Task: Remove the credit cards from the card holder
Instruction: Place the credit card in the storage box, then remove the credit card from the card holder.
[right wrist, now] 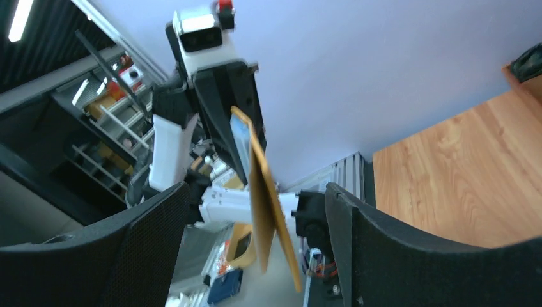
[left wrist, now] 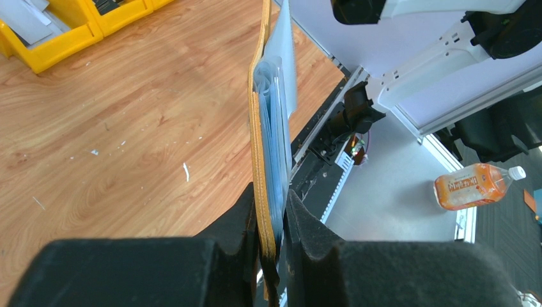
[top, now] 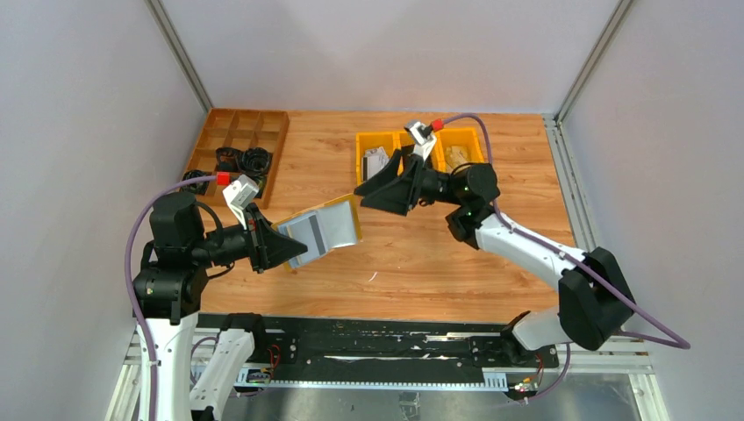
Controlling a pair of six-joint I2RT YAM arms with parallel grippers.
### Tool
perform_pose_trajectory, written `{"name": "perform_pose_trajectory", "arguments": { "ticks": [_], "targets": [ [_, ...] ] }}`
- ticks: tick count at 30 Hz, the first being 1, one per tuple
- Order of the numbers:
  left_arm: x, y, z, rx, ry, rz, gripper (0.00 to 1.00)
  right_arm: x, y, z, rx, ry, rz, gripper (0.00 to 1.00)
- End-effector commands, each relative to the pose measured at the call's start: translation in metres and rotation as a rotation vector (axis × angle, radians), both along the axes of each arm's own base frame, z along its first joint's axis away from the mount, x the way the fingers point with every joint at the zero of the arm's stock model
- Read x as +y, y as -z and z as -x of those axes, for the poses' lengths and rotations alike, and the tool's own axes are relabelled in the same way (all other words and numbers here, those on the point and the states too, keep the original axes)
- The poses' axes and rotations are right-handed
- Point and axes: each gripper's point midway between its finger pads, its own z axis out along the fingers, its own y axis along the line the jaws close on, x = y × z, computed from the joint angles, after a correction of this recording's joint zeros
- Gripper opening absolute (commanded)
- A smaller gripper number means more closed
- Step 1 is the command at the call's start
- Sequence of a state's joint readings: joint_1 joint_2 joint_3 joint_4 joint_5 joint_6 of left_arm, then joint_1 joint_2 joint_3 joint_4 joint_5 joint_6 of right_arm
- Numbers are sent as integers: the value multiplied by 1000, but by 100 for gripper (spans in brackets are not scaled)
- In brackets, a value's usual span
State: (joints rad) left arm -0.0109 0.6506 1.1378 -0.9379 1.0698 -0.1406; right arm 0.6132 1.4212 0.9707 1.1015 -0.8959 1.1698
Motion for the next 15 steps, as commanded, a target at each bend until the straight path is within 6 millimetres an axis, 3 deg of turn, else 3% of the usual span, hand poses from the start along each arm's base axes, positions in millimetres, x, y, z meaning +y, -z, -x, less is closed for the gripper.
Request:
{"name": "perform_pose_trajectory", "arguments": {
  "ticks": [1, 8, 15],
  "targets": [
    [-1, -8, 4, -33, 11, 4, 0, -2, -4, 60, -139, -105, -15, 80],
    [-1, -10, 5, -34, 10, 6, 0, 31, 28, 82, -214, -66, 188, 83],
    [-2, -12, 8, -30, 17, 15, 0, 63, 49, 74, -188, 2, 282, 63]
  ]
}}
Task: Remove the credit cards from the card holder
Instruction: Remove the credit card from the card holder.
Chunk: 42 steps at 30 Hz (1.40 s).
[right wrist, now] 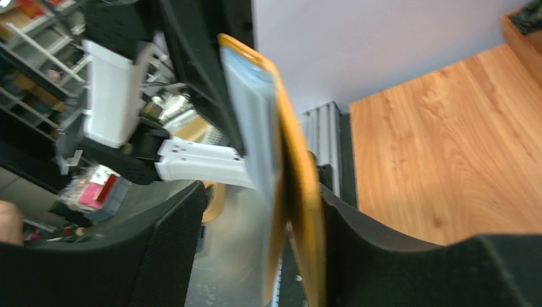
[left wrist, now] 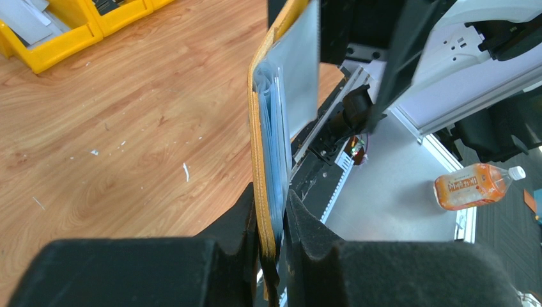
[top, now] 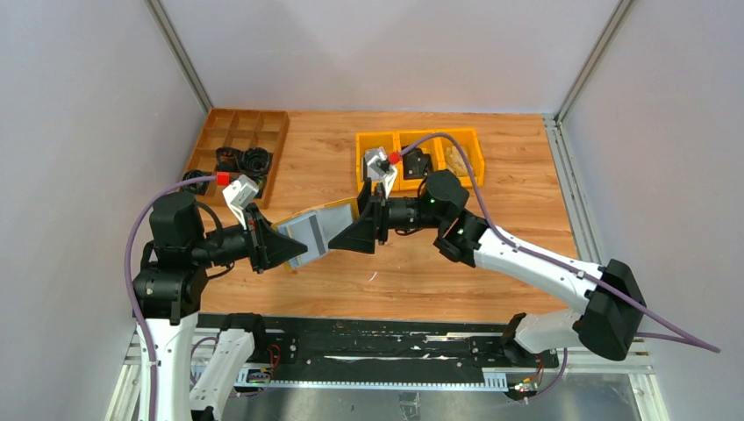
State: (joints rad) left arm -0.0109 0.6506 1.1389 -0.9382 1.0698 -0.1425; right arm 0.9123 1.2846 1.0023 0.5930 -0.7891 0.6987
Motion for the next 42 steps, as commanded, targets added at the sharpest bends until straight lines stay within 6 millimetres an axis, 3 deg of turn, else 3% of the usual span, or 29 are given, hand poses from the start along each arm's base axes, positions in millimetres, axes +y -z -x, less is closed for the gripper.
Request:
{"name": "perform_pose_trajectory", "arguments": {
  "ticks": [1, 4, 5, 6, 10, 14, 19, 29, 42],
  "targets": [
    [-2, -12, 9, -34, 18, 15, 0, 18, 23, -20, -8, 120, 98, 58],
    [-3, -13, 13, -37, 27, 21, 0, 19, 28, -30, 18, 177, 130, 30],
    [-3, -14, 14, -35, 30, 25, 6, 19, 27, -32, 19, 187, 130, 20],
    [-4, -14, 15, -33, 34, 28, 20, 18, 27, -34, 24, 199, 128, 10],
    [-5, -13, 20, -33, 55, 36, 40, 16, 21, -34, 35, 199, 101, 0],
    [-5, -11, 22, -43, 59, 34, 44, 16, 16, -27, 44, 161, 77, 0],
    [-2, -10, 14, -47, 25, 15, 38, 12, 10, -16, 32, 114, 51, 0],
    [-9, -22, 34, -71, 121, 57, 26, 9, 13, -13, 29, 100, 56, 0],
    [-12, -25, 42, -79, 164, 74, 30, 7, 9, -9, 23, 70, 48, 0]
  ]
}}
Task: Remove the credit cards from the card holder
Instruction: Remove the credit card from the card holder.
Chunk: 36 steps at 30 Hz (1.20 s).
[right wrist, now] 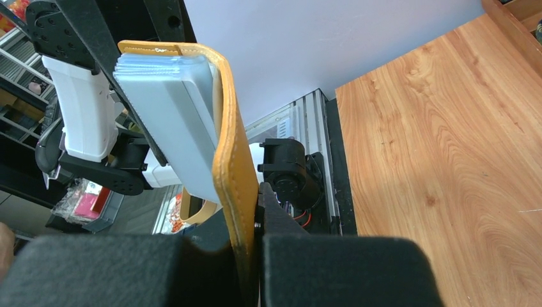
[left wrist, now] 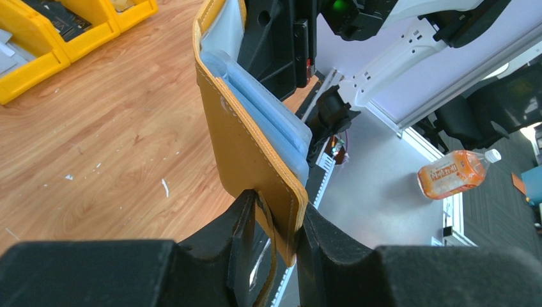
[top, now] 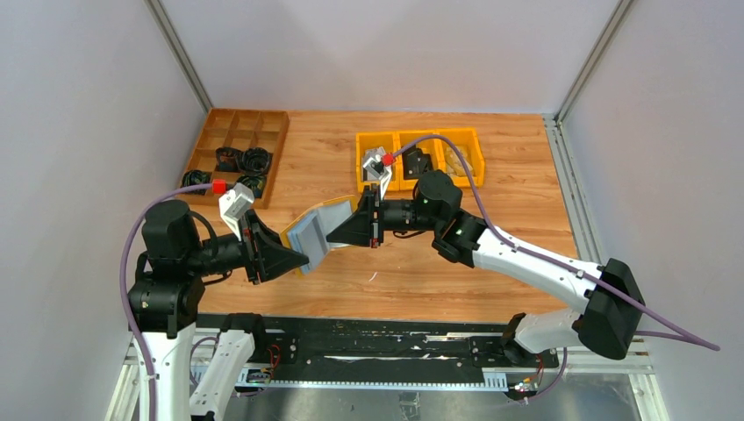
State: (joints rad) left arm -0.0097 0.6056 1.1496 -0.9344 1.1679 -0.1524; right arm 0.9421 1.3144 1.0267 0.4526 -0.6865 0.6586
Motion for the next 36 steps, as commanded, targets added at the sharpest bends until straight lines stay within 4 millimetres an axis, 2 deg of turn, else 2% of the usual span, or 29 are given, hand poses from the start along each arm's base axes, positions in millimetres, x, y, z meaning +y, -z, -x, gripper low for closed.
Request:
{"name": "perform_pose_trajectory", "arguments": {
  "ticks": [1, 9, 12, 14, 18, 23, 27, 30, 32, 34, 36],
  "targets": [
    [-5, -12, 18, -30, 83, 31, 31, -6, -17, 2, -37, -7, -55, 0],
    [-4, -13, 19, -52, 74, 24, 31, -5, -19, 4, -36, -18, -61, 0],
    [4, -8, -2, -60, -51, -25, 23, -6, -21, 7, -39, -30, -70, 0],
    [12, -3, -18, -59, -146, -63, 22, -5, -23, 12, -45, -52, -81, 0],
    [21, 2, -31, -53, -231, -97, 32, -2, -27, 22, -52, -91, -98, 0],
    [16, 1, -25, -34, -193, -70, 45, 0, -33, 33, -54, -140, -130, 0],
    [9, -3, -15, -27, -129, -35, 49, 2, -35, 38, -48, -165, -146, 0],
    [5, -7, -10, -20, -89, -6, 42, 2, -35, 40, -40, -172, -153, 0],
    [4, -9, -11, -17, -87, 2, 31, 2, -34, 39, -36, -170, -151, 1],
    [4, -9, -12, -14, -89, 4, 21, 0, -28, 34, -21, -156, -135, 9],
    [5, -9, -13, -15, -99, 1, 14, -5, -26, 23, 11, -127, -124, 21]
  ]
}}
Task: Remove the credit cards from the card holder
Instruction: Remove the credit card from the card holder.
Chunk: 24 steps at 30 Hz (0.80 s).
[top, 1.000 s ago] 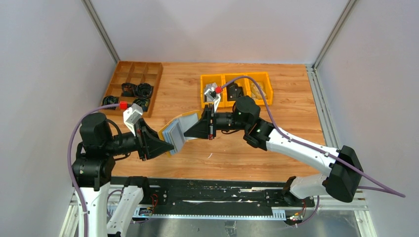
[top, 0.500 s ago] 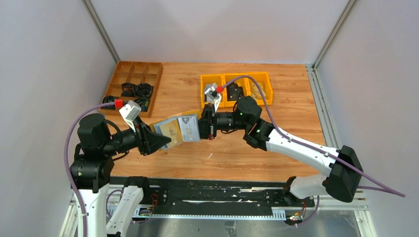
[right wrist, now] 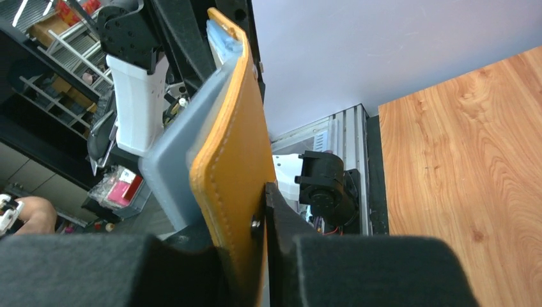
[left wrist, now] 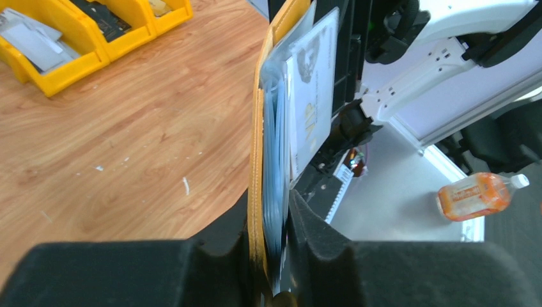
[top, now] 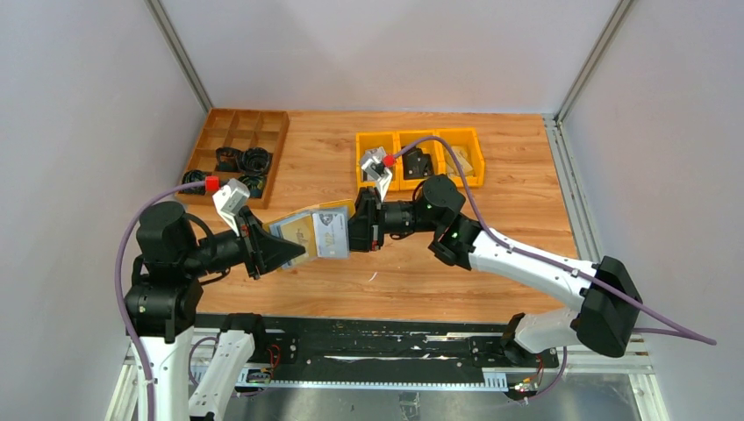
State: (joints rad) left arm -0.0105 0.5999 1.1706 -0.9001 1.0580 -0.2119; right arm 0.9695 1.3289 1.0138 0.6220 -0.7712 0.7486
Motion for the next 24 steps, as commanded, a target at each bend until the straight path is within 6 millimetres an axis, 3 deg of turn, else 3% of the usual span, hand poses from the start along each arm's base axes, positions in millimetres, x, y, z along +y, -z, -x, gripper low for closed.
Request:
{"name": "perform_pose_trajectory", "arguments": {
  "ticks": [1, 5, 9, 12, 14, 16, 20, 23, 24],
  "targets": [
    [-1, -3, -1, -8, 2, 11, 12, -11, -3, -10, 31, 9, -21, 27],
    [6, 2, -11, -19, -65, -21, 6, -34, -1, -50, 67, 158, -3, 53],
    [16, 15, -25, 4, -151, -80, 1, -65, -4, -91, 23, 410, 54, 60],
    [22, 24, -31, 7, -180, -123, 1, -82, -15, -100, -62, 533, 80, 63],
    [23, 25, -32, -2, -179, -133, 1, -84, -31, -89, -81, 498, 39, 62],
    [23, 26, -32, 1, -175, -133, 1, -74, -47, -64, -90, 371, -18, 58],
    [19, 24, -30, 17, -147, -117, 2, -44, -64, 0, -107, 86, -80, 57],
    [15, 19, -27, 22, -123, -99, 2, -25, -55, 19, -91, -8, -64, 58],
    [13, 17, -24, 26, -108, -88, 2, -18, -48, 17, -70, -12, -50, 58]
  ]
}}
